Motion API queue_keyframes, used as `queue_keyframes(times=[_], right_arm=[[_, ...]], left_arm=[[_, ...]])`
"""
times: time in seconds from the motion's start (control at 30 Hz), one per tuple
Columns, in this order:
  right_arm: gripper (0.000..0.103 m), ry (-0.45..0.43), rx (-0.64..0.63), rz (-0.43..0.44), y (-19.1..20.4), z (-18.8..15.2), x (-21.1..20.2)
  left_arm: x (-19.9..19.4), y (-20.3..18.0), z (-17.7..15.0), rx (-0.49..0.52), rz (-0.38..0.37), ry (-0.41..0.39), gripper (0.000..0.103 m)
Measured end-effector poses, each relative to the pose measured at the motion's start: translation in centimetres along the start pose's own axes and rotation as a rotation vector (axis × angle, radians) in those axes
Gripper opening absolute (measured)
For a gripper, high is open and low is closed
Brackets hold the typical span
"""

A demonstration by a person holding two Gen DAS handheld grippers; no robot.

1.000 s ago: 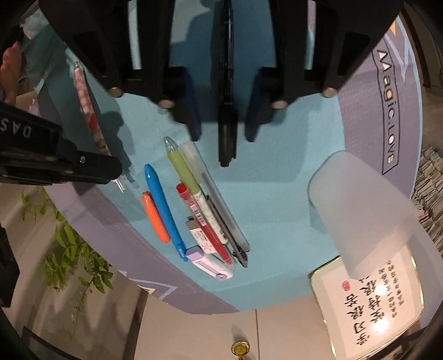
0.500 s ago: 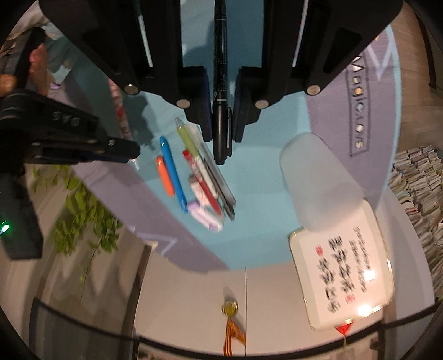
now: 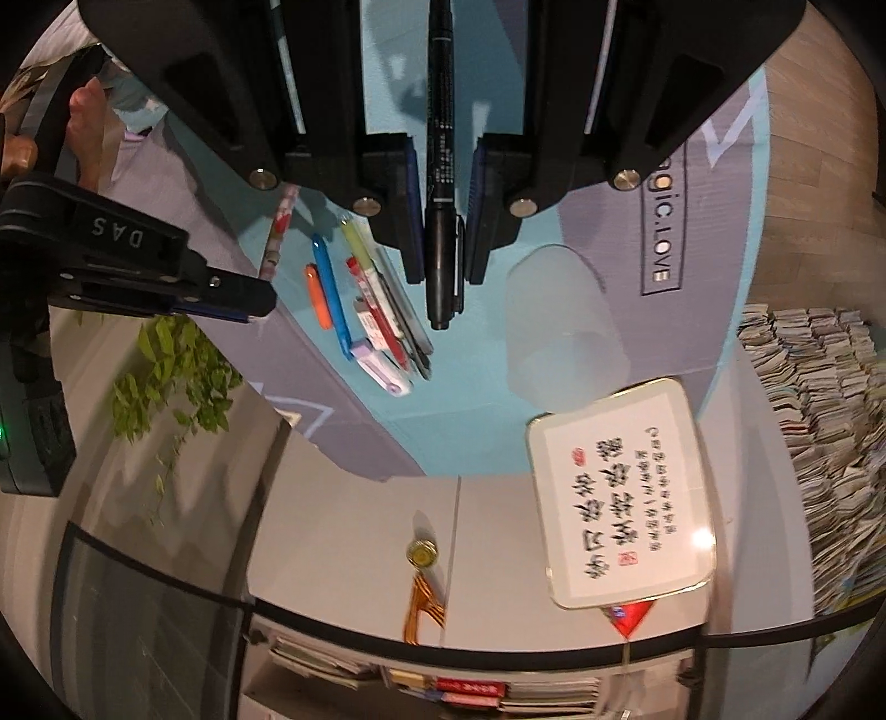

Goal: Organize stationery
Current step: 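Carry the pink checkered pen into the frosted cup and open the right gripper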

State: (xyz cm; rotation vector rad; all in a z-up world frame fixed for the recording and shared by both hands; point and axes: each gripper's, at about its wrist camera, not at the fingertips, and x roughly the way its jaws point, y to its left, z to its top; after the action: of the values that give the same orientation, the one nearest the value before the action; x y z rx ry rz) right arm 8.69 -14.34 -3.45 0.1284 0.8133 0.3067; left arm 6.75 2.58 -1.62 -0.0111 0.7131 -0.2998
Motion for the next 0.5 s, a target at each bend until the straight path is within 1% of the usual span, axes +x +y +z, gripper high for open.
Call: queue_keyframes(times=[0.23, 0.5], right_arm=[[0.014, -0.042, -0.02, 0.035, 2.2, 1.9, -0.8], [0.014, -0.135, -0.08, 0.101, 6.8, 6.5, -1.8]], left_arm=[[-1.3, 2.7, -0.2, -0.056, 0.047, -0.042, 0.012], [-2.5, 5.1, -0.4, -0.089, 0.058, -0.078, 0.012]])
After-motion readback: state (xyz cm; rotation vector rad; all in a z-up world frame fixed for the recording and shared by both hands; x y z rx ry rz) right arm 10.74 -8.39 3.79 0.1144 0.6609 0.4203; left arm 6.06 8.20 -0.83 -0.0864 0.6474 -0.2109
